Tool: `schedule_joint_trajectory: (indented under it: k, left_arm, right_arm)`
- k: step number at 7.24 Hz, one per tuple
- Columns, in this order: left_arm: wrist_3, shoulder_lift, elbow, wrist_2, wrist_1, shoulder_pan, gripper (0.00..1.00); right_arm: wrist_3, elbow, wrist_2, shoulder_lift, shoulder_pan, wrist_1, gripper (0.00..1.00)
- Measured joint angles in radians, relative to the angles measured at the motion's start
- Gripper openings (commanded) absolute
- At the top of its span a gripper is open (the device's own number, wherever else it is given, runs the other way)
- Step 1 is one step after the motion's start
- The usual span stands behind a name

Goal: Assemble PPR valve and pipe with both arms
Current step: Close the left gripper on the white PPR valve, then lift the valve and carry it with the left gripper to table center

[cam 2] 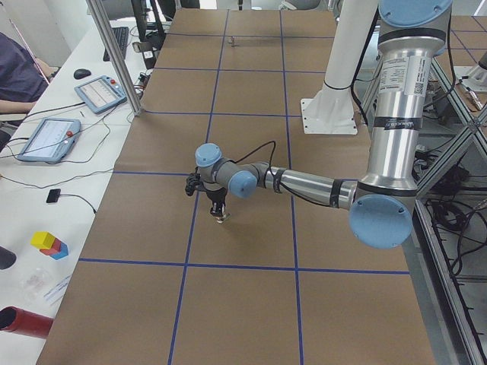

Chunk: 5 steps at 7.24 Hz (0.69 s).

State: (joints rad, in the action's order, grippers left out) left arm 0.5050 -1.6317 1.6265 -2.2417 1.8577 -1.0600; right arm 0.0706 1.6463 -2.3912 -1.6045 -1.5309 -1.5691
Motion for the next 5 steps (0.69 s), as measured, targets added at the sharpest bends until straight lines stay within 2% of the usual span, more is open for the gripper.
schedule_joint_trajectory:
  k: [3,5]
  left_arm:
    - [0.004,0.000,0.034,-0.002,-0.011,-0.003,0.00]
    - [0.009,-0.042,0.093,-0.005,-0.109,-0.004,0.00]
  right_arm:
    - [0.000,0.001,-0.002,0.000,0.000,0.001,1.00]
    - [0.000,0.003,-0.001,0.000,0.000,0.001,1.00]
